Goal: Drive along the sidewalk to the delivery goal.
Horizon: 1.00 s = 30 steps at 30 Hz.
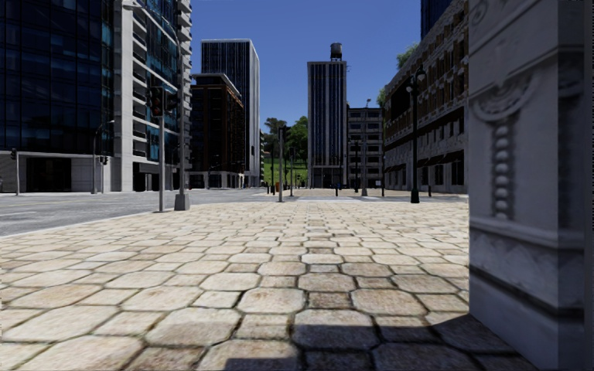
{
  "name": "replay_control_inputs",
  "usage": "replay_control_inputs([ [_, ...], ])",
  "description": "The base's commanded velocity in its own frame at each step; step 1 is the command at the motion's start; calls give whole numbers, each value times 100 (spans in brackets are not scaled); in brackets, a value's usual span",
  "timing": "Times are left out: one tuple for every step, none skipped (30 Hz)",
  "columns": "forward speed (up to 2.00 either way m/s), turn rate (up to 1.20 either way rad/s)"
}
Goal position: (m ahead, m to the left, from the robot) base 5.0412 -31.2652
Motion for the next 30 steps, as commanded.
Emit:
replay_control_inputs([
  [200, 0],
  [200, 0],
  [200, 0],
  [200, 0],
  [200, 0],
  [200, 0],
  [200, 0],
  [200, 0],
  [200, 0],
  [200, 0],
  [200, 0],
  [200, 0],
  [200, 0],
  [200, 0],
  [200, 0],
  [200, 0],
  [200, 0],
  [200, 0],
  [200, 0],
  [200, 0],
  [200, 0],
  [200, 0],
  [200, 0],
  [200, 0],
  [200, 0],
  [200, 0],
  [200, -7],
  [200, -10],
  [200, -10],
  [200, -10],
])
